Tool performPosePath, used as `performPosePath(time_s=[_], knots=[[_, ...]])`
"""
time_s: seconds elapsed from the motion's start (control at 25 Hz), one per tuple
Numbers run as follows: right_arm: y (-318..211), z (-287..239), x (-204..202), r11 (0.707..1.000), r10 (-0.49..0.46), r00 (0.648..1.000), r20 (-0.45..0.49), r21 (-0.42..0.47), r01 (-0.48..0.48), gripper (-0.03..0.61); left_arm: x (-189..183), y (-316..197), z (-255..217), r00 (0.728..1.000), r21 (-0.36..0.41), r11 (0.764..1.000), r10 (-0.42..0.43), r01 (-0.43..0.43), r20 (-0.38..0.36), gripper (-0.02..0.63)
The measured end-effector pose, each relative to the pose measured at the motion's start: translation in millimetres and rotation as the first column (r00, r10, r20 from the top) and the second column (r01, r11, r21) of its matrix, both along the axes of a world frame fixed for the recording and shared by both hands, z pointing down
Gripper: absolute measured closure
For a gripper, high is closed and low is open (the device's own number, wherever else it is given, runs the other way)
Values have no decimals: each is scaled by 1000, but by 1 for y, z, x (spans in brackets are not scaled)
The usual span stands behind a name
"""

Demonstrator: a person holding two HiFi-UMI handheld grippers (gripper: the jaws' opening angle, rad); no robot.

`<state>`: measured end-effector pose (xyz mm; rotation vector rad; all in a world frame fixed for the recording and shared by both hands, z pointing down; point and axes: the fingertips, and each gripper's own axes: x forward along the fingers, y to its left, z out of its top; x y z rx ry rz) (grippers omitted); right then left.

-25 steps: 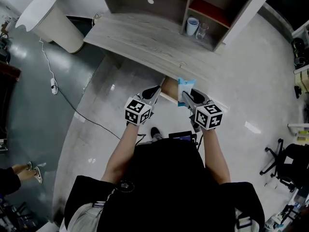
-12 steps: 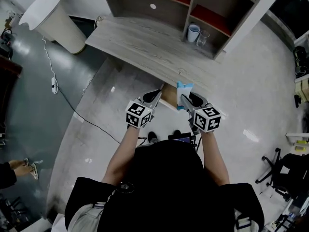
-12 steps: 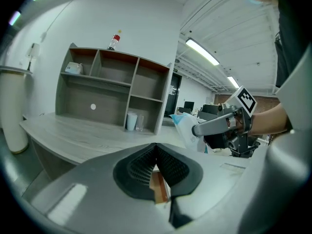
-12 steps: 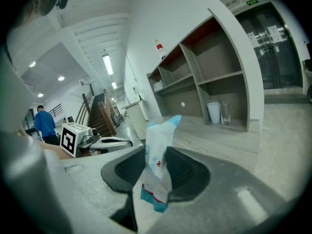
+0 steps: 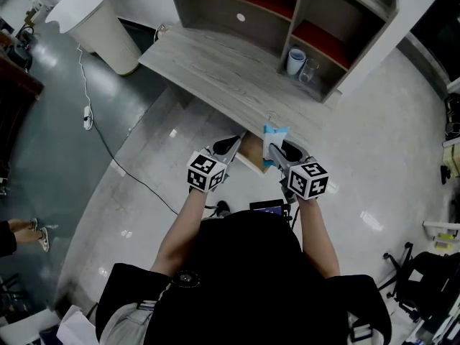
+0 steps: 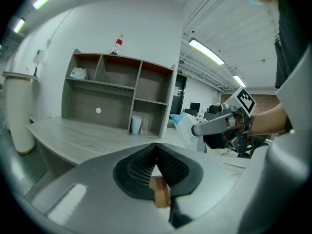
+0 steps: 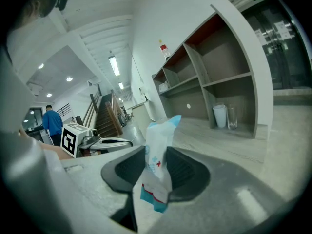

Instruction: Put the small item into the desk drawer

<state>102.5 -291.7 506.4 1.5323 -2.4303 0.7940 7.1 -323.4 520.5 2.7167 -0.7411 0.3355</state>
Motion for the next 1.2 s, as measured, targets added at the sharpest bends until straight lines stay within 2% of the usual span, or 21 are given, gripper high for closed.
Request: performPosePath(time_s=[0.4, 0.76, 1.0, 1.2], knots=[[4, 7, 0, 999, -41, 999, 3, -23, 41, 442, -3, 3, 2, 999, -18, 999, -31, 31, -4, 612], [-1, 23, 1, 991, -117, 992, -54, -64, 113, 442, -8, -3, 9, 999, -36, 998, -53, 53, -9, 612], [-8, 42, -1, 975, -206, 971, -118, -104, 194, 442, -6, -5, 24, 998, -56, 996, -70, 70, 0, 613], [-9, 67, -13, 947, -305, 934, -185, -165, 277, 442, -8, 1, 37, 996, -83, 992, -91, 92, 4, 613]])
